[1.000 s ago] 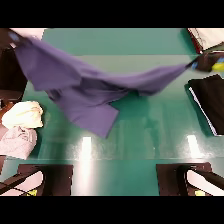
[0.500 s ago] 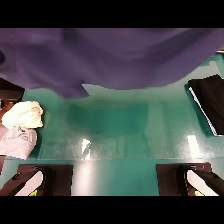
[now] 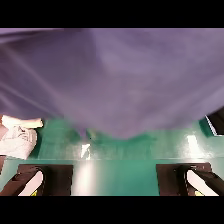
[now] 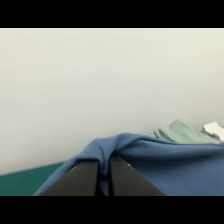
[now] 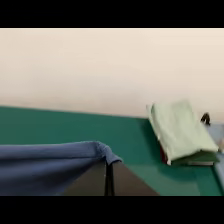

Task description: Fold the shirts.

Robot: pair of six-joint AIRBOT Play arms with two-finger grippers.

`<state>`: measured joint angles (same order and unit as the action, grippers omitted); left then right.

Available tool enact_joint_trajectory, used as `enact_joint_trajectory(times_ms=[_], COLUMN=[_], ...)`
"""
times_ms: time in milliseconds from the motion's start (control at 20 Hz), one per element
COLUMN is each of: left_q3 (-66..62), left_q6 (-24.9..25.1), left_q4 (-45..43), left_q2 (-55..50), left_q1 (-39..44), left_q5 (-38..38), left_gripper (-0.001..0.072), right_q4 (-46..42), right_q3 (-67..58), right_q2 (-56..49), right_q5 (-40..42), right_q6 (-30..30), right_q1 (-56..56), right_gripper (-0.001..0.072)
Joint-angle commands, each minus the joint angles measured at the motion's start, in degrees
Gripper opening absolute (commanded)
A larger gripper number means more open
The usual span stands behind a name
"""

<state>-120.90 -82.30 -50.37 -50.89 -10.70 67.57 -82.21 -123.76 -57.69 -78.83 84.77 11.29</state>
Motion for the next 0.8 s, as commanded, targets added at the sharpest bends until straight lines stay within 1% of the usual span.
enact_joint_trajectory(times_ms=[0, 100, 150, 250, 350, 450, 500, 650, 750], left_q3=[10.99, 17.07, 19.43, 24.15, 26.67, 26.8, 26.8, 26.8, 26.69], left_q6=[-1.36, -1.29, -1.27, -1.14, 0.26, 1.11, 2.73, 6.08, 8.57], left_q4=[1.11, 2.99, 3.34, 3.43, 3.34, 3.41, 3.52, 4.92, 5.4], left_q2=[-4.57, -10.32, -13.31, -19.58, -25.94, -32.22, -34.6, -39.78, -41.64], left_q1=[-0.04, -0.04, -0.04, -0.04, -0.04, -0.04, -0.04, -0.04, -0.04], left_q5=[8.9, 17.11, 19.89, 21.55, 20.81, 16.31, 12.92, 1.31, -5.25], left_gripper=[0.0032, 0.0032, 0.0033, 0.0033, 0.0033, 0.0033, 0.0033, 0.0033, 0.0033], right_q4=[-1.84, -1.81, -1.81, -1.33, -1.42, -1.4, -1.44, -1.42, -1.42], right_q3=[3.5, 11.04, 13.31, 16.55, 18.58, 18.93, 18.86, 18.82, 18.82], right_q2=[-7.26, -11.93, -14.91, -21.14, -26.82, -31.5, -33.42, -37.88, -39.69], right_q5=[-9.7, -13.2, -15.23, -18.29, -17.64, -13.22, -9.7, 2.54, 10.34], right_q6=[0.57, 0.94, 1.33, 1.9, 2.27, 2.47, 3.39, 8.37, 10.6], right_q1=[0.0, 0.0, -0.02, -0.22, -1.6, -3.3, -4.04, -6.03, -7.39], right_gripper=[0.0014, 0.0014, 0.0014, 0.0014, 0.0014, 0.0014, 0.0014, 0.0014, 0.0014])
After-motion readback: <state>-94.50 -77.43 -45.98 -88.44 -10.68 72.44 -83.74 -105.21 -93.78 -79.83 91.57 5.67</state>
